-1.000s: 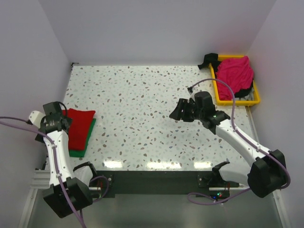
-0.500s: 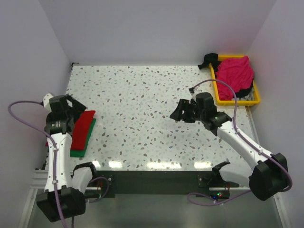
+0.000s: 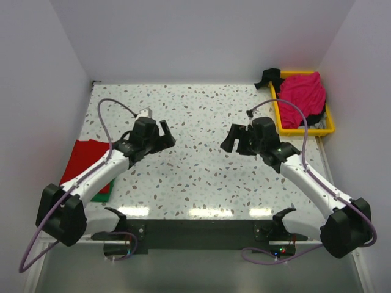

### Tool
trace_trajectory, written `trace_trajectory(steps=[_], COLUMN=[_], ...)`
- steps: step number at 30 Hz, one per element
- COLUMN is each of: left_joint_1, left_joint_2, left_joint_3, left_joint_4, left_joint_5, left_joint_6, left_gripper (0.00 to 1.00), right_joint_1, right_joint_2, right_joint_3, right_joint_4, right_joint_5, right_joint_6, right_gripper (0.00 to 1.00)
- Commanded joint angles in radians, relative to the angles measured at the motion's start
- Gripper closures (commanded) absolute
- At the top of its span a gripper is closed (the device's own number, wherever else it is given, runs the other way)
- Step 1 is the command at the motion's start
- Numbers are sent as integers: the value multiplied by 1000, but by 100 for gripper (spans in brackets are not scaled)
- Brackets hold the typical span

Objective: Fold and stack the t-shirts
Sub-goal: Reset both grippers

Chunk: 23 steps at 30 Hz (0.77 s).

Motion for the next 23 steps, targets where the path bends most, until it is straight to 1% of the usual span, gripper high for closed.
trace_trajectory(steps=[1,4,5,6,7,10,13,19,23], left_joint_1=[-78,-102,-107,-116,-122,-148,-153,-153,-151], left_joint_2=[43,68,72,84,86,86,79,45,39], left_joint_3=[39,8,-13,-19,-21,-13,2,8,23], left_joint_4=[148,232,287,305,314,325,299,271,253], left_joint_5=[17,120,134,188,196,197,186,167,161], left_joint_6=[24,37,35,34,34,55,77,83,86], left_gripper=[0,0,0,0,0,0,0,0,0], right_joint_1=[4,6,6,6,4,6,6,6,6], right_joint_2=[-23,-23,-22,-16,-11,-2,9,29,44], right_joint_3=[50,42,39,39,41,39,30,39,58], right_joint_4=[-2,11,17,26,28,44,77,112,97], right_joint_5=[72,98,103,106,109,117,114,83,85], right_joint_6=[-21,-18,-15,-12,-7,13,34,16,4], right_gripper=[13,4,1,1,1,1,1,1,1])
